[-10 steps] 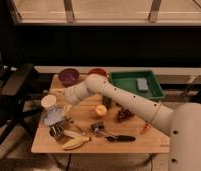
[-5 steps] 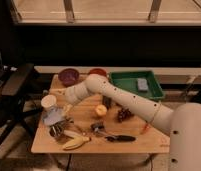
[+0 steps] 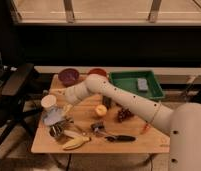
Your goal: Place towel in paper cup
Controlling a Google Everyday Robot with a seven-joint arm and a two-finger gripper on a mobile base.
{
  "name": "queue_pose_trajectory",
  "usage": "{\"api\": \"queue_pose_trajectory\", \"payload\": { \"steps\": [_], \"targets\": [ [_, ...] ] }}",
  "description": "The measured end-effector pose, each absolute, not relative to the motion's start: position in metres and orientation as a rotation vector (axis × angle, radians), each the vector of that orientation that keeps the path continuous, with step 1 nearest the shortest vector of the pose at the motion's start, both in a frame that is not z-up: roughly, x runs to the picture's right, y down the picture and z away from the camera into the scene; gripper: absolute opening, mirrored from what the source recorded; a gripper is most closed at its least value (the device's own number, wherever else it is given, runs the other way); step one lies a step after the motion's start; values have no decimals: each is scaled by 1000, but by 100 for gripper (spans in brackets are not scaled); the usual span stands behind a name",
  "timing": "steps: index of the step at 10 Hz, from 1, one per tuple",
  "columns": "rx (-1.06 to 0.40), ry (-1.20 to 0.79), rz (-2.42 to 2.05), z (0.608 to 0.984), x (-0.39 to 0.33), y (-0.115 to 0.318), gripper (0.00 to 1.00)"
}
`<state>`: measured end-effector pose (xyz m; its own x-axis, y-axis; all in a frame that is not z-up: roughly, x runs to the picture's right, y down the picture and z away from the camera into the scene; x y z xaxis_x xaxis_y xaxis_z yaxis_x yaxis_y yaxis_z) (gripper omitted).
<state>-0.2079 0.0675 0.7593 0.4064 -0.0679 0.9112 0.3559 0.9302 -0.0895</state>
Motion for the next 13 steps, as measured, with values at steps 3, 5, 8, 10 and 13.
{"api": "queue_pose_trajectory", "payload": {
  "steps": [3,5,8,10,13],
  "targets": [
    [-289,-1125,-272,759,-208,68,80],
    [-289,-1125,-272,759,-208,68,80],
    [-289,-1125,-272,760,-208,68,80],
    [-294,-1121,-281,760,-208,69,80],
    [-337,-1078,-350,752,-210,90,80]
  ]
}}
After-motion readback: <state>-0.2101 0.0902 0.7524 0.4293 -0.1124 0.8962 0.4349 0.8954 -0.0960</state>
